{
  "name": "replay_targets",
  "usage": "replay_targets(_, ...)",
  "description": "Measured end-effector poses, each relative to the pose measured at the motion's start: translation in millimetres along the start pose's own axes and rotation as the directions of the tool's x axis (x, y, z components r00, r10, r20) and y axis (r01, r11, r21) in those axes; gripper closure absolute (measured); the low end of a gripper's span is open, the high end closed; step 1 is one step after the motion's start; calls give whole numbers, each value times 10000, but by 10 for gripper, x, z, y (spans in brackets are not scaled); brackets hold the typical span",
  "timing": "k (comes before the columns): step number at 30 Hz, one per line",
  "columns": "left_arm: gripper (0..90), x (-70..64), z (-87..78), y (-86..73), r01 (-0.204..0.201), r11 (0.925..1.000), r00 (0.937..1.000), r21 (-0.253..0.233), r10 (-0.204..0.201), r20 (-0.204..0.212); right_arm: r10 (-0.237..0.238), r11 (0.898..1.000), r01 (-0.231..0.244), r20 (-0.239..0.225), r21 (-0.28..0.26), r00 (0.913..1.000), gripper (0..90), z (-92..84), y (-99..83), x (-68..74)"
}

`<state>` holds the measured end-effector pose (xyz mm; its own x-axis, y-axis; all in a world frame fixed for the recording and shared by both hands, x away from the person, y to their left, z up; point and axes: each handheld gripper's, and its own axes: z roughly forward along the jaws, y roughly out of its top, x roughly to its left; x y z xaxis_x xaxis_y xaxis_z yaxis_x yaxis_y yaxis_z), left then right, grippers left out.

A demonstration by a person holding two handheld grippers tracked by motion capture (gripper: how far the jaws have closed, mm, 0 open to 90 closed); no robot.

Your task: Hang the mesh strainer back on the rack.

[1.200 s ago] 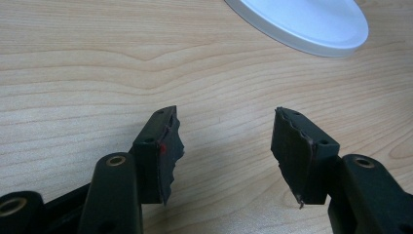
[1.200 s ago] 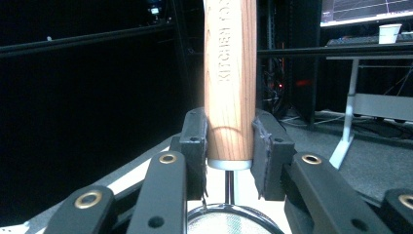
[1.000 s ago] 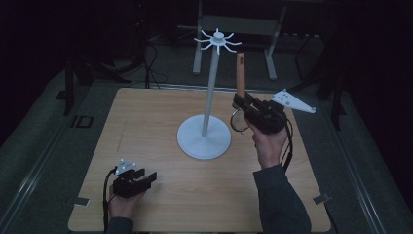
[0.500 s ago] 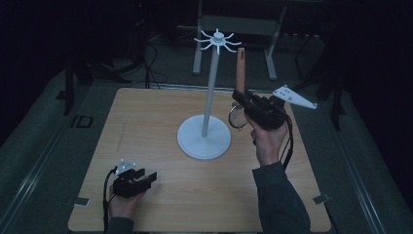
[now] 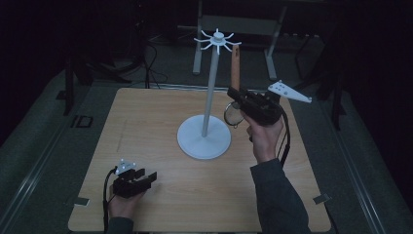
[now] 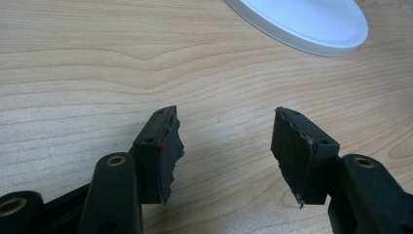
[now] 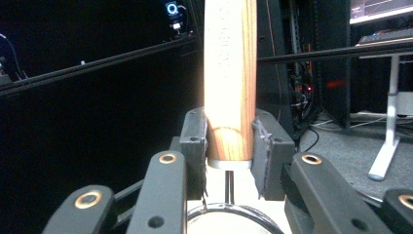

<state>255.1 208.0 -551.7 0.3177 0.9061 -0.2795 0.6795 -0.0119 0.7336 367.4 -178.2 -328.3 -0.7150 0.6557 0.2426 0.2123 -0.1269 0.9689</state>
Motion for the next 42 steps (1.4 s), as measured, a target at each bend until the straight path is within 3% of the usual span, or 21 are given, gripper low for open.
replay_targets(16, 436, 5, -5, 1, -2, 10000, 10000, -26, 2, -13, 516, 9978, -494, -488, 451, 9975, 693, 129, -14, -52)
replay_targets(20, 436, 5, -5, 1, -1, 10000, 10000, -19, 1, -4, 73, 9985, -73, -9, 550, 10000, 603, 108, -28, -35)
replay_targets(25, 436, 3, -4, 0, 5, 10000, 10000, -31, -5, -6, -465, 9961, 423, 528, 779, 9975, 570, 71, -49, 3)
replay_targets(31, 436, -1, -3, 0, 11, 10000, 10000, -23, -11, -5, -1091, 9903, 986, 1096, 977, 9880, 563, 14, -59, 56)
replay_targets(38, 436, -1, -2, 0, 3, 10000, 10000, -24, -3, -7, -1361, 9842, 1173, 1420, 1330, 9805, 557, -36, -111, 53)
replay_targets(42, 436, 4, -4, 2, 19, 10000, 10000, -45, -19, -26, -1714, 9710, 1382, 1650, 1952, 9713, 522, -54, -219, 28)
